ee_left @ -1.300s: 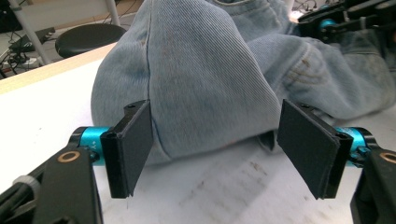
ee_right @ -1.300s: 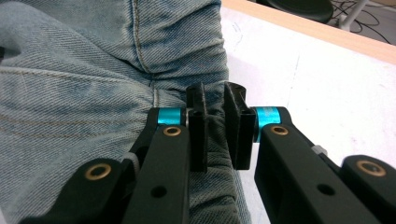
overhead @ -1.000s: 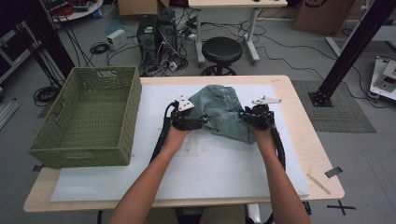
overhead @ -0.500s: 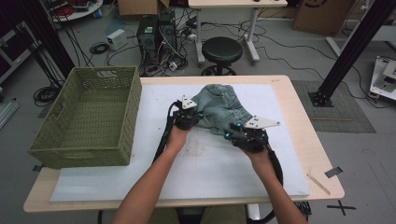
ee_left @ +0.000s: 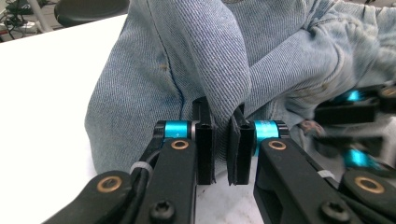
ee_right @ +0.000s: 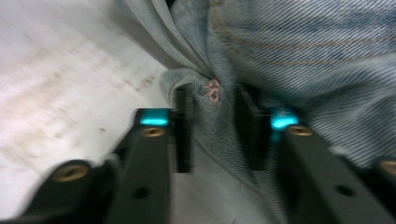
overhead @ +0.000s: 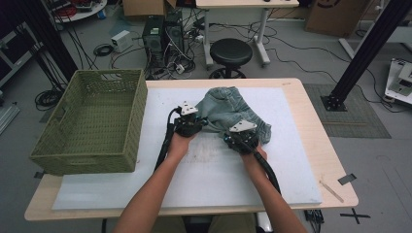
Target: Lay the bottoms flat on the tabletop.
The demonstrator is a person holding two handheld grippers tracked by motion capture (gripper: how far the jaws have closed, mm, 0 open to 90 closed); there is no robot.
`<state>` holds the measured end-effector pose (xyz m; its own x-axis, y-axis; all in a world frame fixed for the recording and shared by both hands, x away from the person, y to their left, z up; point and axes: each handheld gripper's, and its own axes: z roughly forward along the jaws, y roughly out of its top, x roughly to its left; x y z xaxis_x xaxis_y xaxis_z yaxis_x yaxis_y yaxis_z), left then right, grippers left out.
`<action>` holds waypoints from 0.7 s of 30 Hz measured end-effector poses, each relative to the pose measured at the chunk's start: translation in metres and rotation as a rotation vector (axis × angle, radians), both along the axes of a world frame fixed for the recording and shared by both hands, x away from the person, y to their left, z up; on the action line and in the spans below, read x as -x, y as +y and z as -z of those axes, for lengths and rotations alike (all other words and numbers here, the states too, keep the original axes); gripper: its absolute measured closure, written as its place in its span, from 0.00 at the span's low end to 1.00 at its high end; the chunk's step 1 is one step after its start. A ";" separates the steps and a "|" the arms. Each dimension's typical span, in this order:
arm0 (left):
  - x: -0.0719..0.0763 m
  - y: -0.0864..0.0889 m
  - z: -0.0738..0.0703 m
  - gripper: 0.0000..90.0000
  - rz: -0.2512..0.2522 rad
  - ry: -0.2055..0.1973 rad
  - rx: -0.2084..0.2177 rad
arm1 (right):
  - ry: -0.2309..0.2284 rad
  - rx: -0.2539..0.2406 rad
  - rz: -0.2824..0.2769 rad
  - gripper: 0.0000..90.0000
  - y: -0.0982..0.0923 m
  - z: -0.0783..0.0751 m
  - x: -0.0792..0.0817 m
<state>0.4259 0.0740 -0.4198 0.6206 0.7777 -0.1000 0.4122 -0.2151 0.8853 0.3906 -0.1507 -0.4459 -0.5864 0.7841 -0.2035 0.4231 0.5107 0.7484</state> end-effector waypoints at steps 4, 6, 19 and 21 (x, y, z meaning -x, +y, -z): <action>0.003 0.004 -0.002 0.93 0.005 -0.004 -0.001 | 0.023 0.005 -0.018 0.98 -0.001 0.000 -0.001; 0.005 0.007 -0.004 0.93 0.004 -0.010 0.002 | 0.052 -0.039 -0.046 0.99 -0.005 -0.004 0.000; 0.015 0.046 -0.016 0.93 -0.046 -0.012 0.039 | 0.050 -0.226 -0.148 0.99 -0.071 -0.037 0.033; 0.017 0.050 -0.018 0.93 -0.044 -0.012 0.044 | 0.042 -0.247 -0.125 0.99 -0.084 -0.041 0.036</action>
